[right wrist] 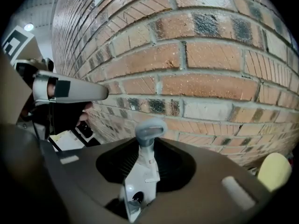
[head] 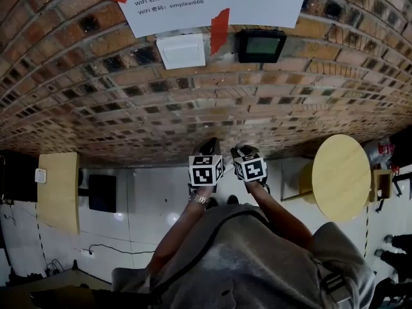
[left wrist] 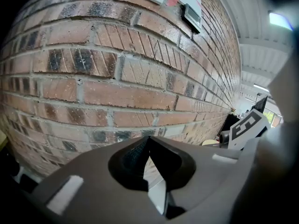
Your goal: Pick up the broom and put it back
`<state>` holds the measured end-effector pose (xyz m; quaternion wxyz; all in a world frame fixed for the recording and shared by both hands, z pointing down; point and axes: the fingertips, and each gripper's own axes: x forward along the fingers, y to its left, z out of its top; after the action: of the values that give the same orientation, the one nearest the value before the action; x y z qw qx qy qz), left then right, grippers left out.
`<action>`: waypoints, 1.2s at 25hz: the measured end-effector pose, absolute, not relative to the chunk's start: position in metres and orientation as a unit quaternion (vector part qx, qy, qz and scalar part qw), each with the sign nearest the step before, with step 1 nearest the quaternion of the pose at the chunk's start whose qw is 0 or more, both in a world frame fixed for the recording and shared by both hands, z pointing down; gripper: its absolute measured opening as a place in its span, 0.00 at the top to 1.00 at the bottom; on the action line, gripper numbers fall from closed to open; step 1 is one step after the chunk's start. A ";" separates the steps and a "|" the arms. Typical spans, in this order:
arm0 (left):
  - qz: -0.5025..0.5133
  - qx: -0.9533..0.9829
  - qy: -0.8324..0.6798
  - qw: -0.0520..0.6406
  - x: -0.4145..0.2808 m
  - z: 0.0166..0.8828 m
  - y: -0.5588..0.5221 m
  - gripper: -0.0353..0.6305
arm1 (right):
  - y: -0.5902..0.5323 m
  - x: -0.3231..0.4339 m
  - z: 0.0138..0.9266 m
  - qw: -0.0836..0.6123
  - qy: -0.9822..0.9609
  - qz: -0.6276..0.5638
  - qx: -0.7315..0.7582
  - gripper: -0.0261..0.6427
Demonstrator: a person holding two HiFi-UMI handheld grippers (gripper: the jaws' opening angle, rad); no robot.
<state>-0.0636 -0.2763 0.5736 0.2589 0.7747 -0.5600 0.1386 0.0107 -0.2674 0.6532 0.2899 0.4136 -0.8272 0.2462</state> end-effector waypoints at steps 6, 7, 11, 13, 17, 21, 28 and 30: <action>0.137 0.761 -0.577 0.263 -0.076 0.577 -0.271 0.99 | -0.290 0.015 0.689 0.300 -0.811 0.261 0.429 0.81; 0.137 0.759 -0.579 0.264 -0.077 0.578 -0.269 0.99 | -0.297 0.015 0.700 0.305 -0.808 0.264 0.429 0.81; 0.144 0.754 -0.583 0.268 -0.077 0.583 -0.263 0.99 | -0.324 0.019 0.740 0.335 -0.789 0.274 0.435 0.81; 0.150 0.749 -0.585 0.272 -0.079 0.588 -0.258 0.99 | -0.332 0.021 0.758 0.353 -0.777 0.285 0.436 0.81; 0.160 0.737 -0.593 0.283 -0.083 0.598 -0.247 0.99 | -0.349 0.024 0.776 0.352 -0.774 0.280 0.446 0.81; 0.159 0.730 -0.596 0.293 -0.083 0.608 -0.241 0.99 | -0.364 0.027 0.778 0.338 -0.774 0.286 0.453 0.81; 0.153 0.730 -0.595 0.299 -0.067 0.614 -0.229 0.99 | -0.361 0.028 0.775 0.332 -0.779 0.278 0.453 0.68; 0.154 0.729 -0.595 0.302 -0.063 0.617 -0.223 0.98 | -0.358 0.031 0.772 0.326 -0.781 0.278 0.455 0.68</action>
<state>-0.0627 -0.2234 0.6174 0.3016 0.7292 -0.5947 0.1541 0.0308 -0.3577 0.7721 0.3263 0.4547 -0.7807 0.2781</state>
